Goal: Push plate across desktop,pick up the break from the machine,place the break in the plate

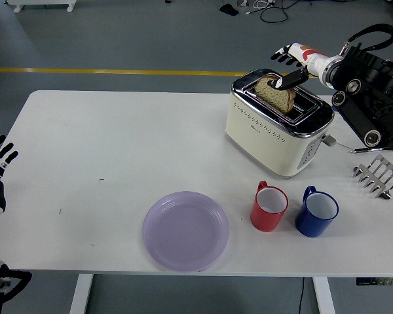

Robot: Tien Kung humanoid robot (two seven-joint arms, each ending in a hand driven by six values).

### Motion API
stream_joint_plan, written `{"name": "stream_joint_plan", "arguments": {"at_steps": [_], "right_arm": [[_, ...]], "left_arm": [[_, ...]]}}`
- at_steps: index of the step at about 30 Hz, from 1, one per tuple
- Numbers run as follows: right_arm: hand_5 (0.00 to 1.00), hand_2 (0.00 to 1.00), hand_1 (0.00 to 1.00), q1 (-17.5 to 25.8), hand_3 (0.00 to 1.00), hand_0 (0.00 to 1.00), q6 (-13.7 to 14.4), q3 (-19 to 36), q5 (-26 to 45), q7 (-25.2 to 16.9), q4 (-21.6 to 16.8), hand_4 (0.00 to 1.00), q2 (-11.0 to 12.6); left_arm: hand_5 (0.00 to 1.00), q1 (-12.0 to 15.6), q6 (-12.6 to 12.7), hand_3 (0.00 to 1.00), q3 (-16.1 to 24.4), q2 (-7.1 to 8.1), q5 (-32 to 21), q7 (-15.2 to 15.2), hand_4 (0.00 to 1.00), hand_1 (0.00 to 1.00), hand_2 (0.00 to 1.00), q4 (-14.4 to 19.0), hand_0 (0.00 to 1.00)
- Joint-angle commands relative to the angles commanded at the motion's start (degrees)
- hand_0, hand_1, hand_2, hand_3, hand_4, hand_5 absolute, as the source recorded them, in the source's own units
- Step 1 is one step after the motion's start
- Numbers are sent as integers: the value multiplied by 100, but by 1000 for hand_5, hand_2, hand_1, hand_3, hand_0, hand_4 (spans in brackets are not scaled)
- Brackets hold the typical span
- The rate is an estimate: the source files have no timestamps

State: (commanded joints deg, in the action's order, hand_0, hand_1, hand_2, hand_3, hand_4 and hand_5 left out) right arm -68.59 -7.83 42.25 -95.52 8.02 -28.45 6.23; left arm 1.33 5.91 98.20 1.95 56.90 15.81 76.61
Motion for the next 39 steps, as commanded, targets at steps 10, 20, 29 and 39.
{"name": "stream_joint_plan", "arguments": {"at_steps": [10,20,29,39], "right_arm": [[279,662,681,-233,754,697,217,-492,208,55,683,754,-415],[276,604,612,-415,711,583,615,-1180,616,143,1170,748,-623],[187,514,499,-438,633,409,864,-1491,981,160,1361,683,-623],[192,506,492,-408,614,401,794,-1716,1356,120,1464,685,-623]], "left_arm": [[998,-79,18,783,-176,46,-7,19,493,727,783,-51,690],[998,-163,25,781,-321,39,-29,23,493,725,779,-102,690],[998,-228,27,779,-359,40,-39,26,488,721,773,-122,689],[998,-245,30,779,-373,30,-35,27,487,720,772,-152,690]]}}
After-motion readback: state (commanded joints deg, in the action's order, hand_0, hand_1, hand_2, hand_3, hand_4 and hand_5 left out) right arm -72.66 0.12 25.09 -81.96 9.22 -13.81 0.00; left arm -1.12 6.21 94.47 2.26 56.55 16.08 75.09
